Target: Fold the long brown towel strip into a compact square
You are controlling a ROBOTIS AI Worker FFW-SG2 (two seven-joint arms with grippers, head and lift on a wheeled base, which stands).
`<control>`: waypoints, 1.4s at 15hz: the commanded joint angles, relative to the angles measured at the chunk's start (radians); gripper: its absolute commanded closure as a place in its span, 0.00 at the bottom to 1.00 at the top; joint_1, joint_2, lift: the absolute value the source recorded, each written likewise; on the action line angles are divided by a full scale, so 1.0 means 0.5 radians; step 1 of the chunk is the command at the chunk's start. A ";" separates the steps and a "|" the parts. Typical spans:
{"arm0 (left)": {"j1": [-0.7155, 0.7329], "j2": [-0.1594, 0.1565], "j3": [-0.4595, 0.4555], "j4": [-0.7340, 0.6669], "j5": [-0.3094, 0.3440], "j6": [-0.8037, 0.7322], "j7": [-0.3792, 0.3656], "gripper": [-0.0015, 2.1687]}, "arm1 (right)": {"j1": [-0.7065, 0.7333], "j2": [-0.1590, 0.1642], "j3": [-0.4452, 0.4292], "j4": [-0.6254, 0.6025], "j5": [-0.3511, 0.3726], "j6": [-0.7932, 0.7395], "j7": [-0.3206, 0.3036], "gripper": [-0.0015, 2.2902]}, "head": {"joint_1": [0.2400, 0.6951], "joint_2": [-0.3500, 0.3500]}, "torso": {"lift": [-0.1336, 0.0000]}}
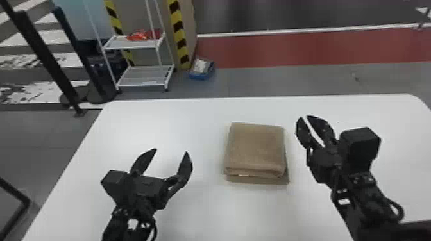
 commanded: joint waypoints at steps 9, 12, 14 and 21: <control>0.312 -0.003 0.135 -0.233 0.015 -0.282 0.139 0.02 | 0.783 0.005 -0.076 -0.152 0.084 -0.934 -0.264 0.05 | 1.00 0.70 | 0.09; 0.364 -0.018 0.231 -0.257 0.043 -0.282 0.130 0.02 | 0.813 0.005 -0.085 -0.149 0.065 -0.934 -0.264 0.05 | 1.00 0.75 | 0.09; 0.395 -0.028 0.286 -0.291 0.052 -0.276 0.124 0.02 | 0.816 0.005 -0.076 -0.161 0.062 -0.928 -0.261 0.05 | 1.00 0.78 | 0.09; 0.416 -0.034 0.292 -0.291 0.058 -0.258 0.121 0.02 | 0.835 0.005 -0.052 -0.256 0.059 -0.726 -0.261 0.05 | 1.00 0.83 | 0.09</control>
